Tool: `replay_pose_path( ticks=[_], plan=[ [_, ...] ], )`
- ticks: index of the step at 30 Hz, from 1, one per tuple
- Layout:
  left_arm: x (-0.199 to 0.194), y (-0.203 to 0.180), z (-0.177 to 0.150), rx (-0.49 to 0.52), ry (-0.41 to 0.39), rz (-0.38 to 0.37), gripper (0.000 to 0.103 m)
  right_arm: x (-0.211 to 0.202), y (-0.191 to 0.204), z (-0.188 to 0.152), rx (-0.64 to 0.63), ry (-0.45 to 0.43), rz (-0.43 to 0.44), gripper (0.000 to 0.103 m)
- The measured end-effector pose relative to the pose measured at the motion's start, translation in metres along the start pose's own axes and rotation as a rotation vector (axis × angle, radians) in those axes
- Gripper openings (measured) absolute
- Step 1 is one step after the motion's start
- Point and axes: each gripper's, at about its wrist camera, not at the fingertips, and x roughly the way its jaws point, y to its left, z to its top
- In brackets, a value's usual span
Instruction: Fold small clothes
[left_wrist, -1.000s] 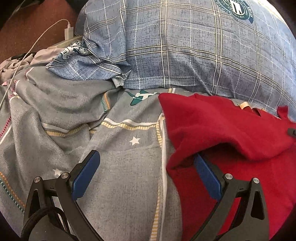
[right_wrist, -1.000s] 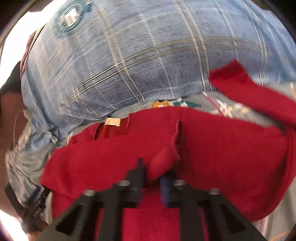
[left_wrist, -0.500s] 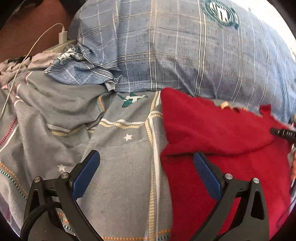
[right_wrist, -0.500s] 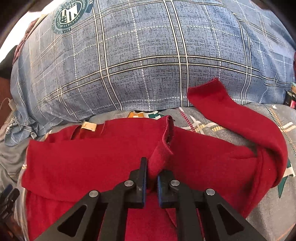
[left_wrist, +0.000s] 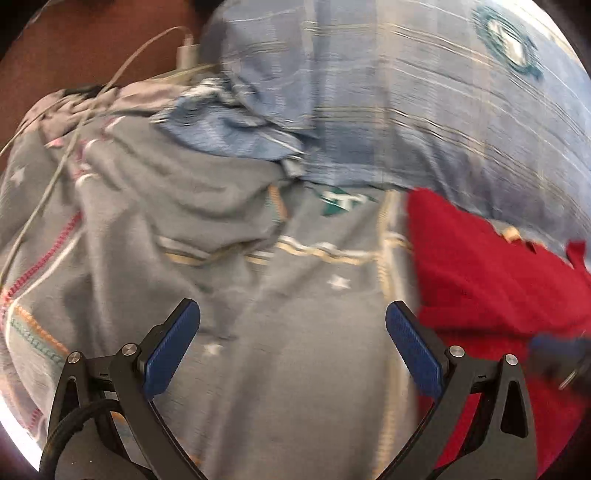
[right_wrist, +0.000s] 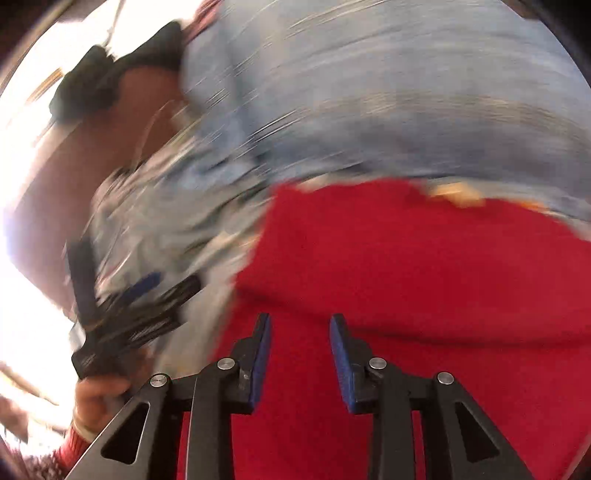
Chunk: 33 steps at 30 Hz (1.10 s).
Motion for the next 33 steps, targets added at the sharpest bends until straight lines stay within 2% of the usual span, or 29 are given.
replay_pose_path(
  ticks=[4, 5, 9, 11, 14, 17, 19, 22, 24, 25, 26, 28, 30, 32, 33],
  plan=[
    [0.002, 0.024, 0.006, -0.093, 0.000, -0.004, 0.101, 0.060, 0.032, 0.002, -0.085, 0.060, 0.000, 0.031],
    [0.002, 0.028, 0.007, -0.107, -0.002, -0.002, 0.101, 0.072, 0.039, 0.008, -0.095, 0.042, -0.015, 0.031],
    [-0.001, 0.039, 0.013, -0.140, -0.026, 0.028, 0.101, 0.096, 0.059, 0.028, -0.113, -0.023, 0.011, 0.034],
    [-0.002, 0.044, 0.014, -0.168, -0.033, 0.029, 0.101, 0.109, 0.072, 0.031, -0.150, -0.007, 0.035, 0.034],
    [-0.002, 0.044, 0.014, -0.183, -0.032, 0.023, 0.101, 0.127, 0.069, 0.026, -0.116, 0.053, 0.041, 0.034],
    [-0.004, 0.031, 0.012, -0.134, -0.039, 0.026, 0.101, 0.104, 0.057, 0.023, -0.056, 0.047, 0.068, 0.035],
    [-0.008, 0.022, 0.012, -0.108, -0.044, 0.018, 0.101, 0.067, 0.041, 0.018, -0.014, 0.013, 0.081, 0.039],
    [-0.016, 0.002, 0.013, -0.076, -0.039, -0.042, 0.101, 0.018, 0.016, 0.009, -0.021, -0.069, -0.026, 0.041],
    [-0.016, -0.015, 0.017, -0.048, -0.009, -0.090, 0.101, -0.023, -0.018, 0.005, -0.005, -0.136, -0.222, 0.041],
    [-0.015, -0.023, 0.019, -0.035, 0.003, -0.102, 0.101, -0.032, -0.031, 0.005, 0.007, -0.146, -0.290, 0.041],
    [-0.013, -0.033, 0.022, -0.015, 0.014, -0.118, 0.101, -0.044, -0.055, 0.006, 0.029, -0.151, -0.401, 0.041],
    [-0.002, -0.054, 0.025, 0.039, 0.047, -0.141, 0.101, -0.055, -0.092, 0.007, 0.074, -0.157, -0.533, 0.041],
    [0.012, -0.069, 0.022, 0.081, 0.084, -0.130, 0.101, -0.061, -0.123, 0.005, 0.135, -0.145, -0.589, 0.039],
    [0.024, -0.078, 0.016, 0.091, 0.101, -0.121, 0.101, -0.056, -0.155, 0.001, 0.210, -0.099, -0.598, 0.037],
    [0.032, -0.081, 0.013, 0.099, 0.123, -0.119, 0.101, -0.052, -0.158, 0.000, 0.214, -0.102, -0.596, 0.037]
  ],
)
